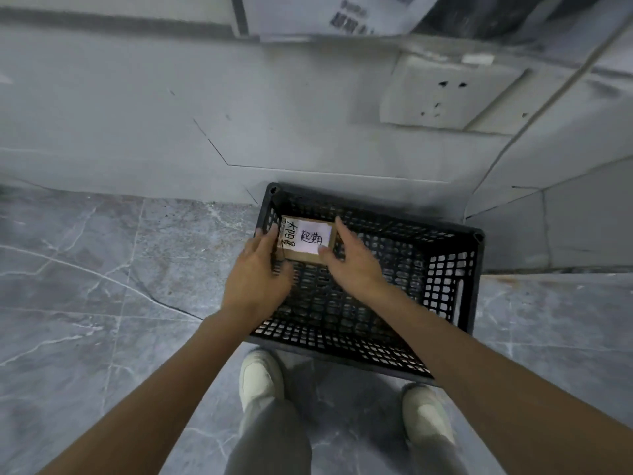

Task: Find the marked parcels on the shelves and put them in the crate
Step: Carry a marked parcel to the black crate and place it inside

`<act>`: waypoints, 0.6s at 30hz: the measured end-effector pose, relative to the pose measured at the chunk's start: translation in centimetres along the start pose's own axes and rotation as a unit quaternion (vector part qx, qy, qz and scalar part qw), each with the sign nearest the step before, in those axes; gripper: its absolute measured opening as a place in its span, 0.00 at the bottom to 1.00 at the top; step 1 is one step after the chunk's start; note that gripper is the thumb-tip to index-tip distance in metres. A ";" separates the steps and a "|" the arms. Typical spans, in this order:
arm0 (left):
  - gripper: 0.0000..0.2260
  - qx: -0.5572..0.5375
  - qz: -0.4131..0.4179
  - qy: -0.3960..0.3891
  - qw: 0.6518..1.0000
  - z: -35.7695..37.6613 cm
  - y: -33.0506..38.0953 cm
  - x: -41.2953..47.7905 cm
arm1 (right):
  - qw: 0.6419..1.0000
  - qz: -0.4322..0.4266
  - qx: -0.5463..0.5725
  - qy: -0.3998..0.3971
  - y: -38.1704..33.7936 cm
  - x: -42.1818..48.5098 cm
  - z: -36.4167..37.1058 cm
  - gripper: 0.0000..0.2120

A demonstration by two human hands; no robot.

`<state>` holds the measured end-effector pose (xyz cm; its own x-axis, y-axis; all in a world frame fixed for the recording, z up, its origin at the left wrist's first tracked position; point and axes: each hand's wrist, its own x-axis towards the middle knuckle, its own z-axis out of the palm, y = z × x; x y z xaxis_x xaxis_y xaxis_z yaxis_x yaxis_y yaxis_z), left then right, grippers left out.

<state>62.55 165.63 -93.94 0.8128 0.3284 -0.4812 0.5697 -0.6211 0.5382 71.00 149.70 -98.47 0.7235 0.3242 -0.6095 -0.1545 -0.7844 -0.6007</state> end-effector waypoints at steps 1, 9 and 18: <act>0.30 0.019 0.002 0.014 1.000 -1.1 0.7 -0.8 | 0.998 -0.016 -0.053 -0.007 -1.1 -1.0 -1.1 0.34; 0.32 0.088 -0.013 0.155 0.984 -10.7 7.9 -9.5 | 0.931 -0.208 -0.296 0.046 -11.5 -10.2 -10.2 0.36; 0.33 0.113 -0.063 0.288 0.949 -21.7 14.2 -23.3 | 0.858 -0.362 -0.352 0.095 -22.5 -21.9 -17.6 0.38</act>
<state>54.34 164.63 -60.03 0.7085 0.7046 -0.0385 0.6790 -0.6660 0.3089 70.42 150.96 -62.51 0.5644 0.8222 -0.0738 0.7785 -0.5599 -0.2836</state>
